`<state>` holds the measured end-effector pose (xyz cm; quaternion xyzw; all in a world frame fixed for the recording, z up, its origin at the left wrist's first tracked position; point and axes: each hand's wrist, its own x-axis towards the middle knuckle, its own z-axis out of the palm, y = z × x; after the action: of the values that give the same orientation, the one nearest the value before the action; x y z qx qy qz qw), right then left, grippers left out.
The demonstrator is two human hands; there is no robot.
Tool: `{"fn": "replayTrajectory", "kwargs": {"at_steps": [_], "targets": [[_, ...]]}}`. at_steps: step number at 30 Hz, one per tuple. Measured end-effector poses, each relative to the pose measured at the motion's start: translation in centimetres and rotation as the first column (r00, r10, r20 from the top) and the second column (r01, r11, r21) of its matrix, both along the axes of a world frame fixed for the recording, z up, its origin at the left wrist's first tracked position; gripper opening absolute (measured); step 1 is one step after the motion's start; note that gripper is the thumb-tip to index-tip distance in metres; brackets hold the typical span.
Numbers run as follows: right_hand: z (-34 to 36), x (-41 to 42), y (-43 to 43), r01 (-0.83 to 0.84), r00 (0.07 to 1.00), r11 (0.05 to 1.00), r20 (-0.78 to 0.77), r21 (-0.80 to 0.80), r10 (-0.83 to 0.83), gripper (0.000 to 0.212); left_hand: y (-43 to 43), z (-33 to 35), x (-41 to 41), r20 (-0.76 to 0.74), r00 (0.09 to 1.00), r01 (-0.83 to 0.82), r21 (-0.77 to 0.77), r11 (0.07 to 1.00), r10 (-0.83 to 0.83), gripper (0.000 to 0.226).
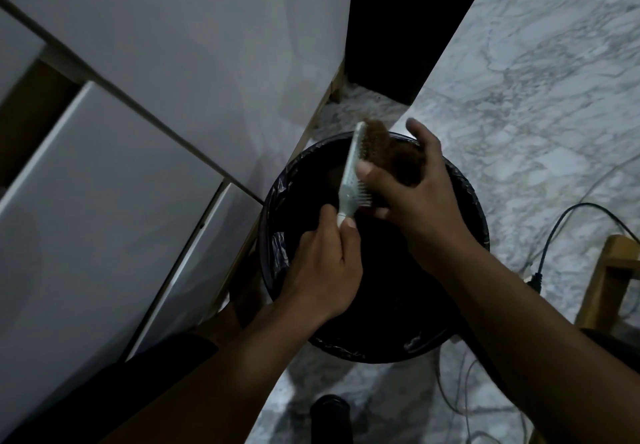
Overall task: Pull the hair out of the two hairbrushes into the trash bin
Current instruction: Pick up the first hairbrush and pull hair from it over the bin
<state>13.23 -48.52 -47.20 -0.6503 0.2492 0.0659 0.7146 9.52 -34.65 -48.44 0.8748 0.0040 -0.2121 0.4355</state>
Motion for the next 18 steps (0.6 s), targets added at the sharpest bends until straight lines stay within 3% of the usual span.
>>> {"fn": "replayTrajectory", "kwargs": {"at_steps": [2, 8, 10, 13, 16, 18], "targets": [[-0.37, -0.22, 0.15, -0.036, 0.993, 0.959, 0.101, -0.282, 0.067, 0.07, -0.15, -0.04, -0.3, 0.011, 0.999, 0.031, 0.001, 1.0, -0.031, 0.023], [-0.9, -0.2, 0.28, 0.118, 0.989, 0.939, 0.121, -0.323, -0.083, 0.018, -0.13, -0.29, -0.16, 0.047, 0.999, 0.024, -0.017, 1.0, -0.024, 0.024], [-0.89, -0.03, 0.05, 0.154, 0.986, 0.949, 0.112, -0.276, -0.127, 0.011, -0.13, -0.37, -0.02, 0.058, 0.998, 0.02, -0.031, 0.999, -0.018, 0.025], [-0.66, 0.1, 0.02, 0.212, 0.977, 0.974, 0.038, -0.08, -0.21, 0.011, 0.0, -0.6, 0.25, 0.037, 0.999, 0.003, -0.058, 0.998, -0.001, 0.025], [-0.51, 0.23, 0.21, 0.292, 0.954, 0.939, -0.122, 0.182, -0.273, 0.009, 0.13, -0.72, 0.36, 0.002, 1.0, -0.01, -0.053, 0.999, 0.01, 0.026], [-0.57, 0.25, 0.24, 0.317, 0.943, 0.907, -0.194, 0.276, -0.27, 0.007, 0.23, -0.91, 0.36, -0.032, 0.999, -0.023, -0.044, 0.999, 0.022, 0.028]]}}
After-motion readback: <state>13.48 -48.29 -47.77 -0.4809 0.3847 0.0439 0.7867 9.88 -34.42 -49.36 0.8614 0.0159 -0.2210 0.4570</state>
